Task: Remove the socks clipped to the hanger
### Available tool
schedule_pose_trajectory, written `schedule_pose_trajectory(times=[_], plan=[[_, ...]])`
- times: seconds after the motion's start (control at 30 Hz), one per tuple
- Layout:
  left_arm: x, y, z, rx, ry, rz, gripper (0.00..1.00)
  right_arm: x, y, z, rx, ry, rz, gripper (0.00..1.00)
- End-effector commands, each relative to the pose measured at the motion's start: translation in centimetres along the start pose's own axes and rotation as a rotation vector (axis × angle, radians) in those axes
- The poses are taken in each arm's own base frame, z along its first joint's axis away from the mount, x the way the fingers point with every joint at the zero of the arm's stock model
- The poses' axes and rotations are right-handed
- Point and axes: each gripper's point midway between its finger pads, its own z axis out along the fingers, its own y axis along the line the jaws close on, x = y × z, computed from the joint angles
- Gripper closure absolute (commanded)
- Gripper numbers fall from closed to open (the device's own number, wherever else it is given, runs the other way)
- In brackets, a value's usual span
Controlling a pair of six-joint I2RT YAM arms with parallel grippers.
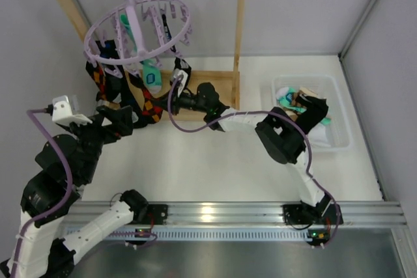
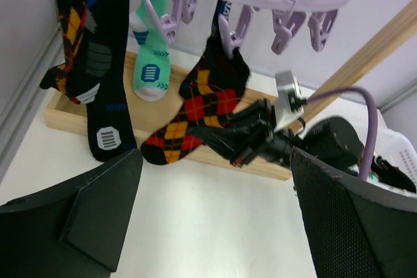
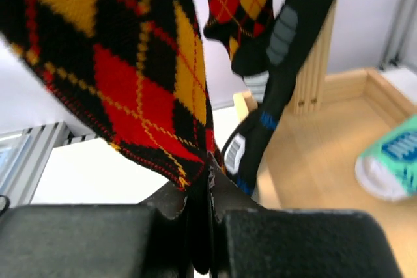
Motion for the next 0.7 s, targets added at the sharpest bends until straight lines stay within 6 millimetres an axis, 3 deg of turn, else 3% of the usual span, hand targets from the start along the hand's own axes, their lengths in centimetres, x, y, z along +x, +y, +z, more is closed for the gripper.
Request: schedule_pose_trajectory(times=[0.0, 0.03, 0.07, 0.1, 0.13, 0.17, 0.2, 0.27, 0.3, 0.37, 0.43, 0.67], plan=[[-1.1, 0.6, 0.9, -0.108, -0.002, 0.001, 0.01, -6.8, 2.7, -1.5, 0.016, -0.178, -0.083, 1.00], [-1.2, 0.4, 1.2, -0.115, 0.008, 0.007, 0.01, -5.6, 2.6, -2.7, 0.070, -0.175, -0.064, 1.00], [-2.2, -0.1, 1.2, -0.105, -0.002, -0.004, 0.01, -5.7, 3.1, -3.1, 0.088, -0.179, -0.056, 1.00], [-1.8, -0.8, 2.2, -0.111, 0.026, 0.018, 0.02, -7.1, 3.8, -3.7, 0.106, -0.200, -0.064, 1.00], [-1.8, -1.7, 2.5, -0.084, 0.043, 0.022, 0.01, -5.6, 3.4, -4.6, 0.170, -0.171, -0.065, 1.00], [-2.2, -2.7, 3.2, -0.070, 0.053, 0.026, 0.02, -5.2, 4.4, -4.7, 0.184, -0.158, -0.067, 1.00], [-2.3, -3.3, 3.6, -0.058, 0.060, 0.028, 0.01, -6.2, 4.2, -5.3, 0.247, -0.172, -0.083, 1.00], [-2.9, -4.4, 4.1, -0.039, 0.064, 0.030, 0.01, -4.8, 4.9, -6.1, 0.296, -0.129, -0.064, 1.00], [-2.4, -4.9, 5.0, -0.044, 0.084, 0.048, 0.02, -5.7, 4.9, -6.8, 0.343, -0.151, -0.060, 1.00], [-2.4, -5.5, 5.9, -0.052, 0.093, 0.054, 0.01, -4.4, 5.5, -7.4, 0.386, -0.116, -0.042, 1.00], [-2.3, -5.8, 6.5, -0.063, 0.098, 0.057, 0.01, -4.5, 5.5, -8.1, 0.455, -0.110, -0.045, 1.00], [-2.0, -6.2, 8.8, -0.130, 0.104, 0.090, 0.01, -5.2, 8.8, -9.0, 0.447, -0.128, 0.005, 1.00]])
